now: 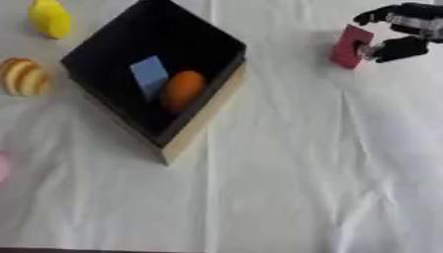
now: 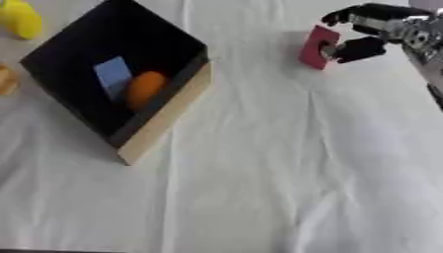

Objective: Pick up objects on the table and place them in the box.

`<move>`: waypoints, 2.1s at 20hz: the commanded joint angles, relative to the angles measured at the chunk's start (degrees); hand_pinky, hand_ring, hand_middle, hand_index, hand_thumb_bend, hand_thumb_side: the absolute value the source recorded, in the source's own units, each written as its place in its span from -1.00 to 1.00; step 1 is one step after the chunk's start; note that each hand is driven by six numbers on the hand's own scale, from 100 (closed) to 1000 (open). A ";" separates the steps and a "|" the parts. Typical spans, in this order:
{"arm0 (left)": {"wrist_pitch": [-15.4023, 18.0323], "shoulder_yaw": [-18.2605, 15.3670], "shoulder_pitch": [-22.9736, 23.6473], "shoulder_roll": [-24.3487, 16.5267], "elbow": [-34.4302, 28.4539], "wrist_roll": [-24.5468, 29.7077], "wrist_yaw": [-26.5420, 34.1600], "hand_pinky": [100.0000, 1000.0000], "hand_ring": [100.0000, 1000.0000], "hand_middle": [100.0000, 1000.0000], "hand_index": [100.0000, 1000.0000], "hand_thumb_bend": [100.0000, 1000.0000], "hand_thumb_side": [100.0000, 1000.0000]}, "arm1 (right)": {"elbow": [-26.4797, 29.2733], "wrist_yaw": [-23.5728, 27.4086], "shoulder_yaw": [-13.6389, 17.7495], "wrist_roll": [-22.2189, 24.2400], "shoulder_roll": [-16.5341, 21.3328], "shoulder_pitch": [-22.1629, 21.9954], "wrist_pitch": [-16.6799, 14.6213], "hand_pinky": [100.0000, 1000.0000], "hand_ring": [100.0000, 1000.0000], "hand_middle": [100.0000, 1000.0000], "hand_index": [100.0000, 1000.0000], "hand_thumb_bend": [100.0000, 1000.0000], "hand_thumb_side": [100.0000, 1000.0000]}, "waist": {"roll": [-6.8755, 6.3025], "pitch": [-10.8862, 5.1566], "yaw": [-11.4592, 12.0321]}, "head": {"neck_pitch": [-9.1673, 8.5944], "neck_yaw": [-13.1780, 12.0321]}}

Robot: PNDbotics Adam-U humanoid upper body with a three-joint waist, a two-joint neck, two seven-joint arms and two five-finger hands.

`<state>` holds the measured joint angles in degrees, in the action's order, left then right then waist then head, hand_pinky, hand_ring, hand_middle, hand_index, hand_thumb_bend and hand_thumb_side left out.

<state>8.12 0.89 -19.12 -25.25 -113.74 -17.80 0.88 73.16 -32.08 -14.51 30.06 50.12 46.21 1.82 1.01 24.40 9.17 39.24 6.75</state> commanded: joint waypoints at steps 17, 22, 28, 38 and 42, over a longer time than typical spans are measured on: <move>-0.06 -0.20 -0.15 -0.90 -0.85 0.53 0.42 0.34 0.48 0.24 0.57 -1.00 0.21 | -2.23 -1.75 0.27 -0.03 0.19 1.35 0.06 1.00 1.00 0.77 1.00 -1.00 0.57 | 0.23 -9.14 0.00 | -0.73 0.13; -0.09 -0.13 -0.17 -0.81 -0.85 0.66 0.50 0.34 0.48 0.23 0.57 -1.00 0.21 | -2.30 -0.91 0.15 0.75 0.02 1.39 0.51 0.96 1.00 0.46 0.89 -1.00 0.07 | 0.23 -9.15 -0.04 | -0.71 0.15; -0.13 -0.06 -0.20 -0.73 -0.85 0.78 0.61 0.34 0.48 0.22 0.57 -1.00 0.21 | -3.10 -1.89 0.05 -0.18 -0.17 1.26 2.77 0.77 0.81 0.08 0.61 -1.00 -0.72 | 0.23 -9.19 -0.05 | -0.72 0.16; -0.32 0.02 -0.14 -0.53 -0.85 0.97 0.76 0.34 0.48 0.20 0.57 -1.00 0.21 | -2.16 0.46 -0.23 -2.38 -0.42 0.99 3.54 0.71 0.67 -0.08 0.44 -1.00 -0.77 | 0.19 -9.29 -0.11 | -0.66 0.17; -0.34 0.05 -0.10 -0.46 -0.85 1.05 0.79 0.34 0.49 0.20 0.57 -1.00 0.21 | -0.81 1.70 -0.21 -3.52 -0.15 1.17 3.20 0.68 0.62 -0.13 0.39 -1.00 -0.78 | 0.23 -9.43 -0.15 | -0.59 0.16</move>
<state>7.77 1.24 -19.08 -25.07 -113.74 -16.92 1.42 71.65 -30.84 -14.82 26.95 48.63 47.11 5.02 1.01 24.40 9.04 39.21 6.77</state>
